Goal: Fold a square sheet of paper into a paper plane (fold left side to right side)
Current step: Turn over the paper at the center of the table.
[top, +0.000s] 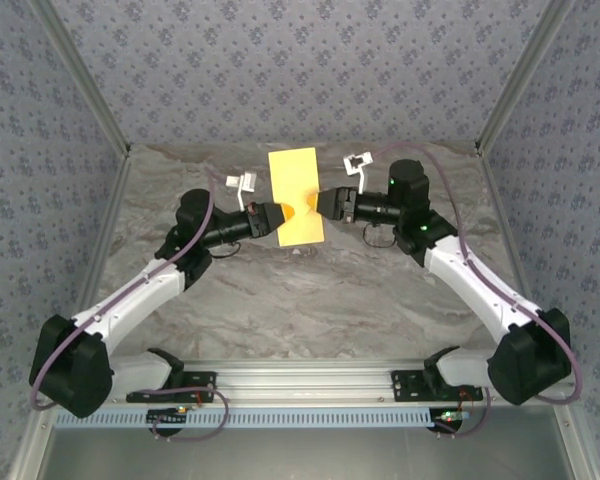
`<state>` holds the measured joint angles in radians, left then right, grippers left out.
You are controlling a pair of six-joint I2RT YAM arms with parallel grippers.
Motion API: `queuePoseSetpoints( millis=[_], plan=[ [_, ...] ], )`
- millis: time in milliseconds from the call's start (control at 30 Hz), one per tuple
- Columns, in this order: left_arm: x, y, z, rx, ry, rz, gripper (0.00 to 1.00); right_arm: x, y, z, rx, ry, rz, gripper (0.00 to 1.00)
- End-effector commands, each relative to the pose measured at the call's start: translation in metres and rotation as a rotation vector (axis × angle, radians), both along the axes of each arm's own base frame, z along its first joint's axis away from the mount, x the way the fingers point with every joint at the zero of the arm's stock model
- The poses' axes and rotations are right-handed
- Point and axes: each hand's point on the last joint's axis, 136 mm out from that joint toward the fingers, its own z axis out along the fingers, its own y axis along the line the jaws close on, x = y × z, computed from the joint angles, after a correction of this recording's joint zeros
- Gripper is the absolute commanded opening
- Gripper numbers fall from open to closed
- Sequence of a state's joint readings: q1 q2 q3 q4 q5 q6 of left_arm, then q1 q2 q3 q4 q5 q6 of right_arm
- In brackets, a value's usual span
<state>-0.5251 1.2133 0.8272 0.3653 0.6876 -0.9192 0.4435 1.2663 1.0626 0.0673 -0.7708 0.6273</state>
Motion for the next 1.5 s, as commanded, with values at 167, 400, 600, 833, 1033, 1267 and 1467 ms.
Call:
queuePoseSetpoints(
  millis=[167, 400, 600, 833, 1033, 1267, 1467],
  plan=[
    [-0.012, 0.031, -0.059, 0.612, -0.066, 0.160, 0.03, 0.012, -0.111, -0.077, -0.642, 0.030, -0.459, 0.68],
    [-0.019, 0.072, -0.125, 1.164, 0.023, 0.289, 0.00, -0.001, -0.185, -0.112, -0.810, 0.141, -0.737, 0.86],
    [-0.020, 0.089, -0.145, 1.576, 0.066, 0.413, 0.00, -0.010, -0.210, -0.121, -0.825, 0.164, -0.831, 0.96],
    [-0.021, 0.080, -0.163, 1.855, 0.117, 0.431, 0.06, -0.017, -0.219, -0.131, -0.823, 0.173, -0.854, 0.97],
    [-0.026, 0.066, -0.200, 1.961, 0.206, 0.308, 0.14, -0.021, -0.225, -0.137, -0.823, 0.176, -0.855, 0.99],
    [-0.023, 0.030, -0.244, 1.983, 0.277, 0.123, 0.15, -0.027, -0.230, -0.135, -0.821, 0.170, -0.857, 0.99],
    [-0.022, 0.003, -0.261, 1.899, 0.297, 0.037, 0.11, -0.035, -0.237, -0.136, -0.829, 0.169, -0.867, 0.99]
  ],
)
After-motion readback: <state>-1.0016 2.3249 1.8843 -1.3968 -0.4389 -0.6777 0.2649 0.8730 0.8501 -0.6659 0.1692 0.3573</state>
